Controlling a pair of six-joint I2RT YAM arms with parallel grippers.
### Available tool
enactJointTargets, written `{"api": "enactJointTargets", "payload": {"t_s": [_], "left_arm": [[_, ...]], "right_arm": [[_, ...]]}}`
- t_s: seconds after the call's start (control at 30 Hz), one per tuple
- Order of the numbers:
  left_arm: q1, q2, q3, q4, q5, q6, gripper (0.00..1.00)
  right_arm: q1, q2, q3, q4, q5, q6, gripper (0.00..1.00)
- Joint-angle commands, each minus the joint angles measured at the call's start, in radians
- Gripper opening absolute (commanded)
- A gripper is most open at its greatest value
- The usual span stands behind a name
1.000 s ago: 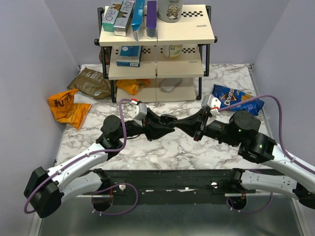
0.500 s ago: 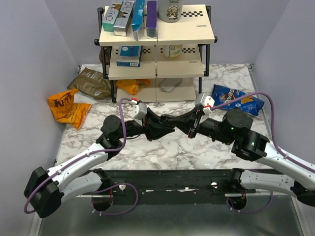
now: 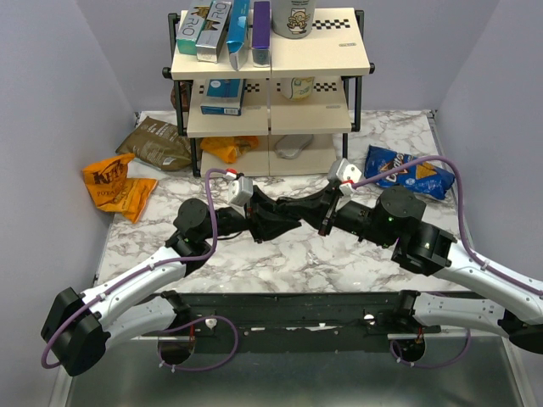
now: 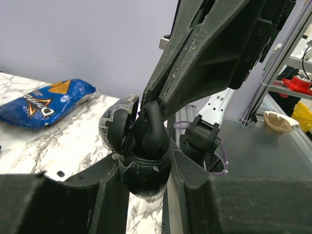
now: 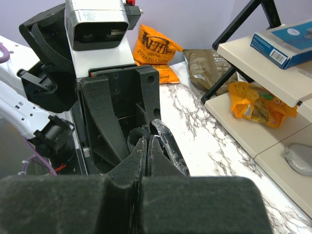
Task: Insert the wireless bluetooth earbuds into the charging case
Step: Place the earbud in the charging case.
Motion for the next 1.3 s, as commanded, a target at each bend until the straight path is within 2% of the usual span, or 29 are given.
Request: {"api": "enactJointTargets", "payload": {"t_s": [0.0, 0.6, 0.97, 1.27], "left_arm": [[-0.001, -0.026, 0.006, 0.022, -0.015, 0.004, 0.00], [-0.001, -0.043, 0.006, 0.000, -0.041, 0.026, 0.00], [-0.001, -0.049, -0.002, -0.003, -0.052, 0.027, 0.00], [-0.001, -0.057, -0.008, -0.004, -0.063, 0.030, 0.00]], "right_arm": [[0.011, 0.008, -0.014, 0.016, 0.025, -0.017, 0.01], [0.016, 0.007, -0.030, -0.015, 0.033, -0.018, 0.01], [0.019, 0.013, -0.019, -0.023, 0.040, -0.008, 0.14], [0.019, 0.008, -0.014, -0.024, 0.046, 0.000, 0.29]]}}
